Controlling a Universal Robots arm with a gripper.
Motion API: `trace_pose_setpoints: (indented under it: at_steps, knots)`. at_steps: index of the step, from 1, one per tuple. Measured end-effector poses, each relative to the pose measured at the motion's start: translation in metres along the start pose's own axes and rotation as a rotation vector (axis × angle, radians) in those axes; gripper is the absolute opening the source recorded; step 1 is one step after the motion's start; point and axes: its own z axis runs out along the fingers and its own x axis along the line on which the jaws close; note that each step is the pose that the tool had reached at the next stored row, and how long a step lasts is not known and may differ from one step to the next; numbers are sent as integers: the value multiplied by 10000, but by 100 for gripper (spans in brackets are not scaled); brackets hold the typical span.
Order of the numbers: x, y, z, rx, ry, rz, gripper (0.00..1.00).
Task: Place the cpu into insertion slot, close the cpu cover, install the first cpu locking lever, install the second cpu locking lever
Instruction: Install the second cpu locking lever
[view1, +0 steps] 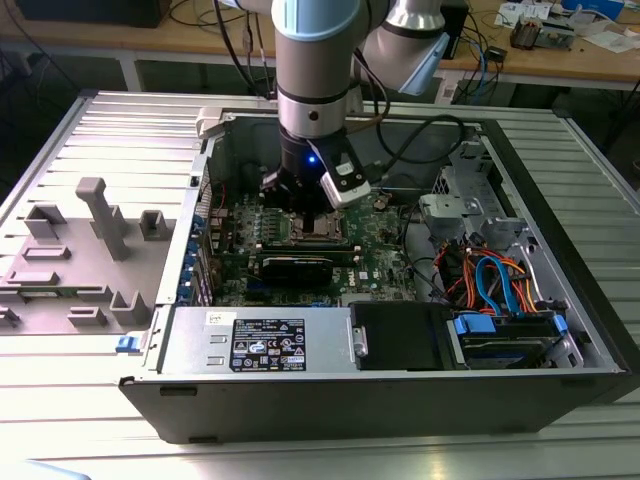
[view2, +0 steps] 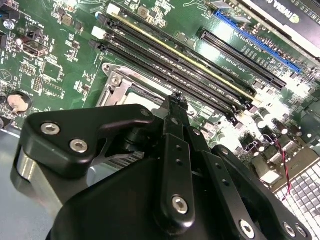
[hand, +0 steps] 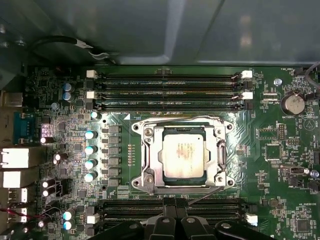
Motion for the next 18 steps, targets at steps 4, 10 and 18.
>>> trace_pose_setpoints:
  at_steps: [4, 10, 18]
  knots:
    - [0, 0, 6, -2, -1, 0, 11]
    - [0, 0, 7, -2, -1, 0, 11]
    - [62, -6, 9, -9, -54, 0, 11]
